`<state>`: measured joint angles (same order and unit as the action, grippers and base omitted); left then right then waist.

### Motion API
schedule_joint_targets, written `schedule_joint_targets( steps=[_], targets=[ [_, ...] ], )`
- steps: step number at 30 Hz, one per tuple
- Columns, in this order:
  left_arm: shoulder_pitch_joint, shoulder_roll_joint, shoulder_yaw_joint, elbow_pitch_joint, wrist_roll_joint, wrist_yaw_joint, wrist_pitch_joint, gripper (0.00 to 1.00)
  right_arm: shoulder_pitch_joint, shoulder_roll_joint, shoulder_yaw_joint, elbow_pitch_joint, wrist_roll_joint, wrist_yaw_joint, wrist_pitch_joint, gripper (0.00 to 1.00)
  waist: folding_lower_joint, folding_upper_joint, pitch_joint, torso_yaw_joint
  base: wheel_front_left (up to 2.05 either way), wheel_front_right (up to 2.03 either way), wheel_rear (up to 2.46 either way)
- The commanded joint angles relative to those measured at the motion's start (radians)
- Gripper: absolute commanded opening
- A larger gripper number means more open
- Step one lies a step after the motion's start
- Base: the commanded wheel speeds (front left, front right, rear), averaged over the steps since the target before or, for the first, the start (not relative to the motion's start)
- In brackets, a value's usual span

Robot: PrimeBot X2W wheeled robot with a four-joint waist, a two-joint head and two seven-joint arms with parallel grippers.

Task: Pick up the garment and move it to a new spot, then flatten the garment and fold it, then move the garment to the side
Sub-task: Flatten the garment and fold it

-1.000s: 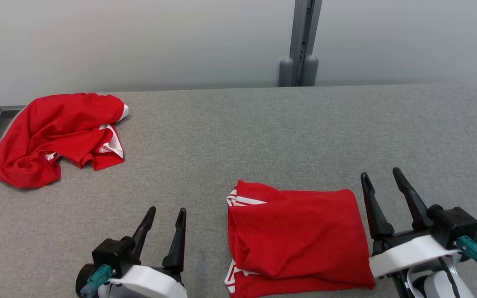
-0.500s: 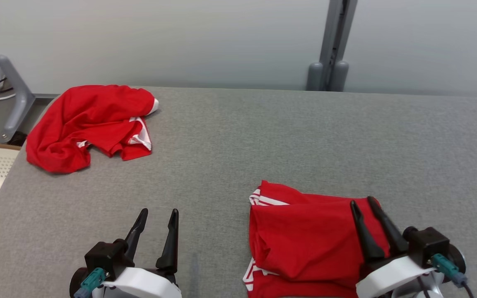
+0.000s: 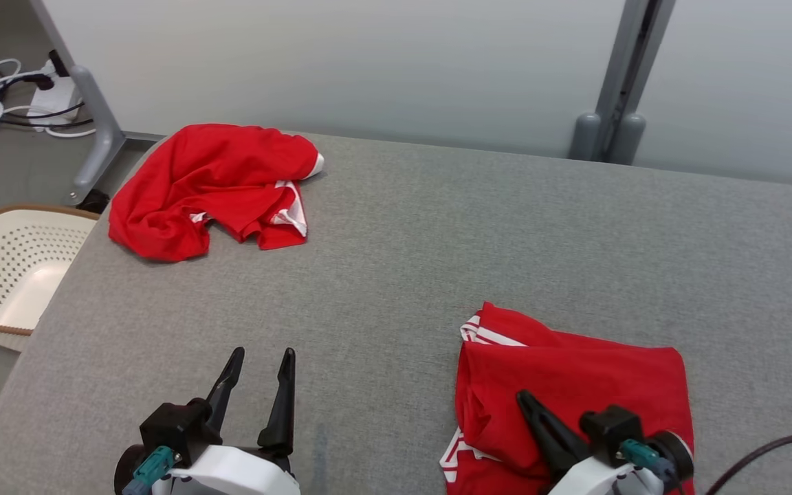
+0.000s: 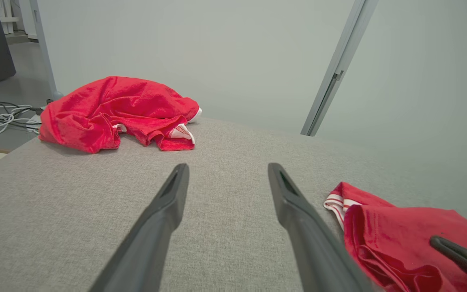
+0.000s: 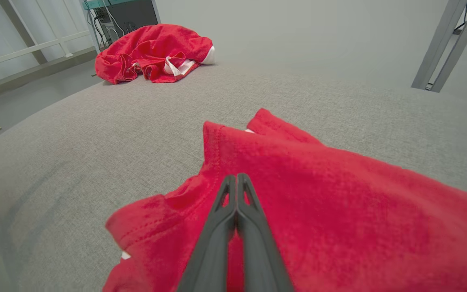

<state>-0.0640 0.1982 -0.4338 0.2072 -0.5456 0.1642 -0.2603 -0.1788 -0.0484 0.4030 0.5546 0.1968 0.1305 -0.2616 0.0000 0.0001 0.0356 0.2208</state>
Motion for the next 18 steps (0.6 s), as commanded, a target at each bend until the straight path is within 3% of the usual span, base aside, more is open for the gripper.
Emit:
schedule_joint_targets(
  steps=[1,18],
  targets=[
    [0.001,0.000,0.005,0.002,0.004,-0.002,-0.005,1.00,-0.015,-0.005,0.023,0.026,0.014,0.000,-0.004,0.00,0.0000,-0.0001,0.002,0.016,0.00,0.00,0.00],
    [0.010,-0.002,0.021,0.002,0.011,-0.007,-0.005,1.00,-0.076,-0.005,0.313,0.182,0.095,0.000,-0.002,0.00,0.0000,-0.0001,0.005,0.040,0.00,0.00,0.00]
  ],
)
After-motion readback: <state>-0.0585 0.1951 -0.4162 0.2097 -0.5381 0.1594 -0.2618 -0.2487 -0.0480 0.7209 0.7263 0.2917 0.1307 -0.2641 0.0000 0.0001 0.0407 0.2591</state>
